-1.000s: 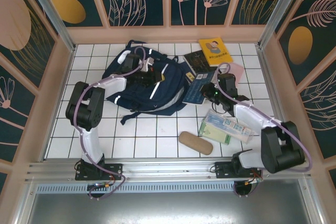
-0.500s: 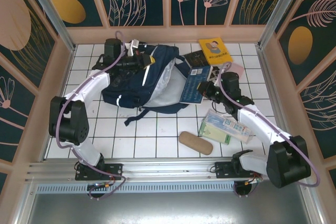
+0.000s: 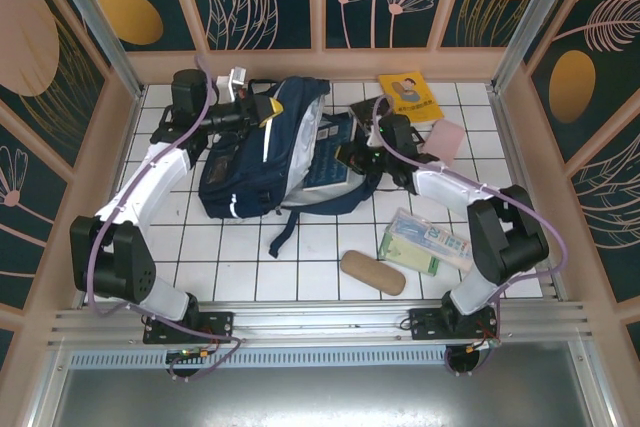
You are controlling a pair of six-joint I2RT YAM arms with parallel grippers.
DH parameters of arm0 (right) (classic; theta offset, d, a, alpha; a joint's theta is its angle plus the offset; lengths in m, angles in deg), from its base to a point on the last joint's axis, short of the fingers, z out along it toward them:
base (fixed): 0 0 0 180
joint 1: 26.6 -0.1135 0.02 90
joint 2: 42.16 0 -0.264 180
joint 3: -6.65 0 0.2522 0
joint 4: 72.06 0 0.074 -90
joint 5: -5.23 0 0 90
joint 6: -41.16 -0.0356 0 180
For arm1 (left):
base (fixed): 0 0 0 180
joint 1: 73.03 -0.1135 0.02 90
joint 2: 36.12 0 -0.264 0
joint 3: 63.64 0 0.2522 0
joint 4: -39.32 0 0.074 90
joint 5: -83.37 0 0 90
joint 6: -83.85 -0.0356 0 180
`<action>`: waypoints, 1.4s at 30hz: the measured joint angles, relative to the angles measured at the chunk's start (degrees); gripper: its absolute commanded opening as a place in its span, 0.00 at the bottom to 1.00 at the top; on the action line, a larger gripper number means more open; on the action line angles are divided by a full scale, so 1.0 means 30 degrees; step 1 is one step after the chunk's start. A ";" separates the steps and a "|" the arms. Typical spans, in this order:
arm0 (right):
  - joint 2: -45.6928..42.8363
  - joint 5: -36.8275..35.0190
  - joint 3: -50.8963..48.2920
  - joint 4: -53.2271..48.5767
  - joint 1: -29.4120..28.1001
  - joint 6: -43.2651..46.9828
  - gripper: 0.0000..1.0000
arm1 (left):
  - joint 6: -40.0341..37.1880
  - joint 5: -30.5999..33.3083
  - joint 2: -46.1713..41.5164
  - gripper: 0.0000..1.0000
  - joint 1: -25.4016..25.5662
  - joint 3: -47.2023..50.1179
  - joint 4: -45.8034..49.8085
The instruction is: Pack books, pencil case, and school supplies into a backpack
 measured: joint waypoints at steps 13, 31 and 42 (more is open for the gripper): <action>-0.0124 -0.0583 0.2120 -0.0685 -0.1268 0.0444 0.00 | 0.0306 -0.0415 -0.0605 0.00 -0.0058 0.0430 -0.0350; 0.9908 -0.0270 1.0120 0.1399 -0.4546 -0.2565 0.25 | 0.2433 -0.0780 -0.0474 0.00 -0.0058 0.0911 -0.3526; 1.1664 -0.1472 1.2662 -0.0525 -0.5326 -0.1668 0.90 | 0.2266 -0.0590 -0.0233 0.00 -0.0109 0.0903 -0.3687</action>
